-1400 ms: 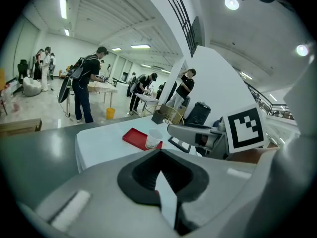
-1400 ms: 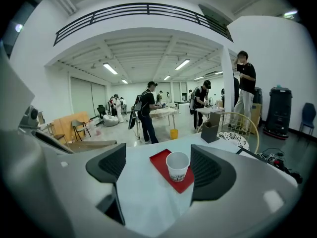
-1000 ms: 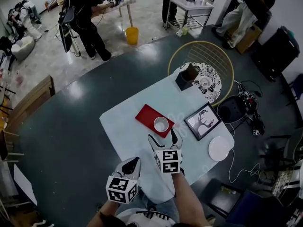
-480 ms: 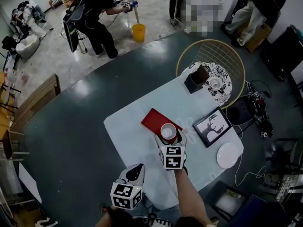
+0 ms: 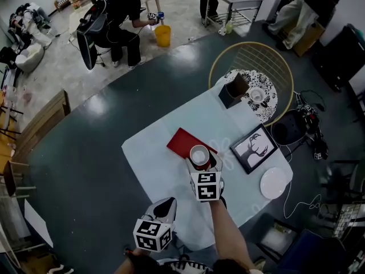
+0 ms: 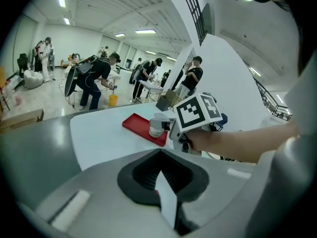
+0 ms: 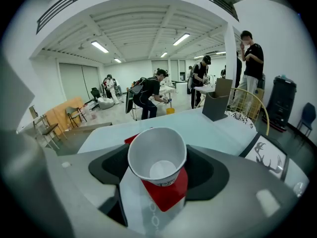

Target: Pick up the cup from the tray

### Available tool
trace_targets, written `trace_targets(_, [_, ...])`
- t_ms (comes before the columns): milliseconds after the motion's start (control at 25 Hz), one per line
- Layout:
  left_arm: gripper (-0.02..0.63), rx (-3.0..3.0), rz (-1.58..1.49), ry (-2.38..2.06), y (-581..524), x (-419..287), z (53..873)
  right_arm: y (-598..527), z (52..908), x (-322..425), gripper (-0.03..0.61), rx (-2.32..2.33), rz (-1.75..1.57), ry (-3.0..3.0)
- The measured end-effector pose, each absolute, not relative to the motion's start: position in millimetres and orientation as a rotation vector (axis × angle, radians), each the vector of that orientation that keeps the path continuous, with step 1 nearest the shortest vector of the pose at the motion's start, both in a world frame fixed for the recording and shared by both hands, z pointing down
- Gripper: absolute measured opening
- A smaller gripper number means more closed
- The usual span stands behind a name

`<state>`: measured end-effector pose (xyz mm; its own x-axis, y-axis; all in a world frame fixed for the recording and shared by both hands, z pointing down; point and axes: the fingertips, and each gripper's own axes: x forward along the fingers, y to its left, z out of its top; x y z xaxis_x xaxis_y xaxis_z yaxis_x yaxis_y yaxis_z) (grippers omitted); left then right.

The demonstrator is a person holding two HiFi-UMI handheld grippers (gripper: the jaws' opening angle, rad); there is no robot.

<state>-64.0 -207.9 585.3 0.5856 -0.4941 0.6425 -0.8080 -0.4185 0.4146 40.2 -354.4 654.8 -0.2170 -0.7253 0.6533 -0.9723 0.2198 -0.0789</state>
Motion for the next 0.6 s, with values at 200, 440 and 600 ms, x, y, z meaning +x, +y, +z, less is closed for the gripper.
trace_targets(200, [0.0, 2.116, 0.58, -0.993, -205.7, -53.1, 588.5, -338.4, 634.7, 63.5, 0.359, 1.649, 0.666, -2.011])
trace_targets(440, [0.0, 2.158, 0.595, -0.929, -199.8, -33.2, 589.4, -302.2, 634.6, 103.7, 0.36, 1.736, 0.736, -1.955])
trace_targets(600, [0.0, 2.175, 0.587, -0.873, -190.8, -17.8, 588.3, -279.6, 633.7, 129.1, 0.36, 1.778, 0.744, -1.906])
